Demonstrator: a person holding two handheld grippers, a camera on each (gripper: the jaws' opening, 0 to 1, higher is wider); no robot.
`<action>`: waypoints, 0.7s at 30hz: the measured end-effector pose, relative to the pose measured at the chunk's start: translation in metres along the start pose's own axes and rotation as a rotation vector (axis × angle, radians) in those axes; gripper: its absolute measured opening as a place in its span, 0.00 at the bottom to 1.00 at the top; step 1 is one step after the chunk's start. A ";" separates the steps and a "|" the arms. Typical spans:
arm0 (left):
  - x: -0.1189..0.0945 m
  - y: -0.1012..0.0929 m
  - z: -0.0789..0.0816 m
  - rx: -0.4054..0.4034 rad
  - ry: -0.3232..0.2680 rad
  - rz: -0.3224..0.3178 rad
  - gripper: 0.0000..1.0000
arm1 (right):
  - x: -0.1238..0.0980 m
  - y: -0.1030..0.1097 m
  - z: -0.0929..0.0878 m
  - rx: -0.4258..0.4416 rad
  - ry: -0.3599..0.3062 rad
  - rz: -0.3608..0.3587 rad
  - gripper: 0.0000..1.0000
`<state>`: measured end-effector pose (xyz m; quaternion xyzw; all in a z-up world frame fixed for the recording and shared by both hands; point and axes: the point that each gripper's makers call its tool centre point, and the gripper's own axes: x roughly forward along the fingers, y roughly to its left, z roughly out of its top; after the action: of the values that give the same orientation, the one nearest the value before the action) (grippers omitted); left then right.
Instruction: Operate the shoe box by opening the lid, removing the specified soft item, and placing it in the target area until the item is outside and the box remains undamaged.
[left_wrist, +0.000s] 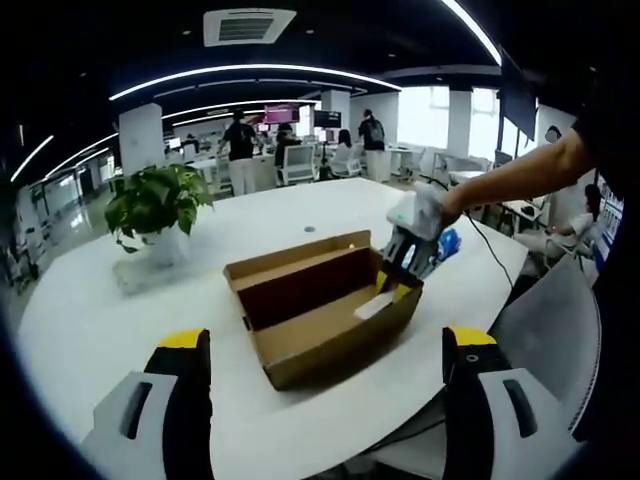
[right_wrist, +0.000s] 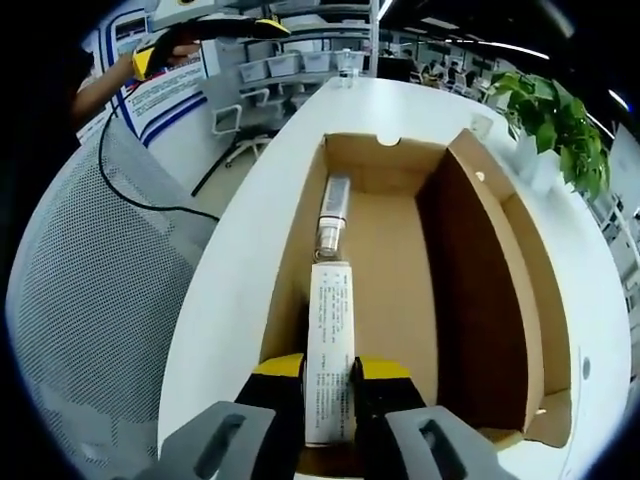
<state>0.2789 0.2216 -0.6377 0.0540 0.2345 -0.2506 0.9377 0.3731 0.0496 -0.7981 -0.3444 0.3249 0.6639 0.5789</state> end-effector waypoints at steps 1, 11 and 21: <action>0.000 0.000 0.000 0.004 0.002 0.001 1.00 | -0.001 0.000 0.001 -0.002 -0.001 -0.004 0.14; -0.001 -0.005 0.001 0.021 0.010 -0.002 1.00 | -0.018 -0.006 0.015 -0.037 -0.041 -0.059 0.14; 0.005 -0.015 0.001 0.032 0.014 -0.016 1.00 | -0.045 -0.013 0.032 -0.055 -0.096 -0.111 0.14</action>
<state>0.2756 0.2063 -0.6390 0.0691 0.2373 -0.2613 0.9331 0.3881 0.0528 -0.7434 -0.3457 0.2588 0.6550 0.6201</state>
